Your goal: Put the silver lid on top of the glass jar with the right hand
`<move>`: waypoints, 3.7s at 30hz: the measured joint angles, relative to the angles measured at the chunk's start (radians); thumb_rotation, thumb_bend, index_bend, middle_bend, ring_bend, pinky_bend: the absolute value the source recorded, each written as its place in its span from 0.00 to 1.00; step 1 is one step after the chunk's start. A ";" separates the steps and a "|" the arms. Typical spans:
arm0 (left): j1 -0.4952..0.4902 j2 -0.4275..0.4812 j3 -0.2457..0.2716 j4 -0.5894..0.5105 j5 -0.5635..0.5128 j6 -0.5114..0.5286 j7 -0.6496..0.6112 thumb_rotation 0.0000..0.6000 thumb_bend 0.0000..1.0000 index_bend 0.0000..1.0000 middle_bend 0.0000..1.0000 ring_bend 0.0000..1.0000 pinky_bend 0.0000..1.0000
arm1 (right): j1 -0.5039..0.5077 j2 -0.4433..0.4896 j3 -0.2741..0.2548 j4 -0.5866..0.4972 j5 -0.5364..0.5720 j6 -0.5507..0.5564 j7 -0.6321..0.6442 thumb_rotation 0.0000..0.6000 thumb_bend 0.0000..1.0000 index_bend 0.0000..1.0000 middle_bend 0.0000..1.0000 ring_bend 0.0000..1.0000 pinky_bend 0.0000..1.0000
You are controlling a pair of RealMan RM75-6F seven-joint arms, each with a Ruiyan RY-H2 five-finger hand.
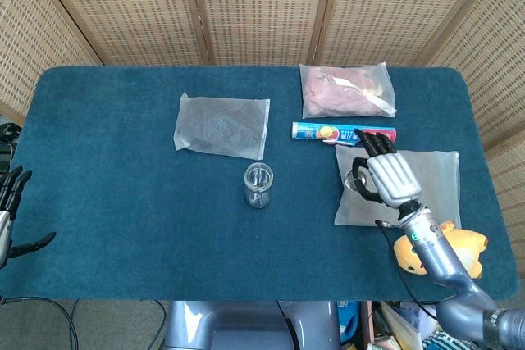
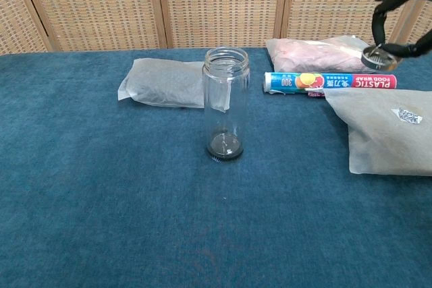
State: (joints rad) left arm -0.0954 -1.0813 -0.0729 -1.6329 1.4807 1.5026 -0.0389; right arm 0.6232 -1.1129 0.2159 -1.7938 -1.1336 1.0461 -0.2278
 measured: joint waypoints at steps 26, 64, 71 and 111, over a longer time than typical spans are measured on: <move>0.006 0.003 -0.011 0.005 -0.011 0.019 0.004 1.00 0.00 0.00 0.00 0.00 0.00 | 0.264 -0.075 0.144 -0.158 0.316 0.023 -0.301 1.00 0.67 0.63 0.01 0.00 0.00; 0.002 0.027 -0.010 0.014 -0.013 -0.003 -0.069 1.00 0.00 0.00 0.00 0.00 0.00 | 0.477 -0.333 0.107 -0.122 0.533 0.173 -0.597 1.00 0.67 0.63 0.01 0.00 0.00; 0.002 0.029 -0.010 0.016 -0.014 -0.003 -0.075 1.00 0.00 0.00 0.00 0.00 0.00 | 0.488 -0.349 0.104 -0.112 0.540 0.183 -0.605 1.00 0.67 0.63 0.01 0.00 0.00; 0.002 0.030 -0.011 0.022 -0.014 -0.003 -0.084 1.00 0.00 0.00 0.00 0.00 0.00 | 0.497 -0.321 0.104 -0.145 0.532 0.203 -0.611 1.00 0.31 0.09 0.00 0.00 0.00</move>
State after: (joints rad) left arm -0.0937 -1.0510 -0.0841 -1.6109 1.4666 1.4999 -0.1230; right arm 1.1202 -1.4342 0.3202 -1.9386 -0.6012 1.2494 -0.8387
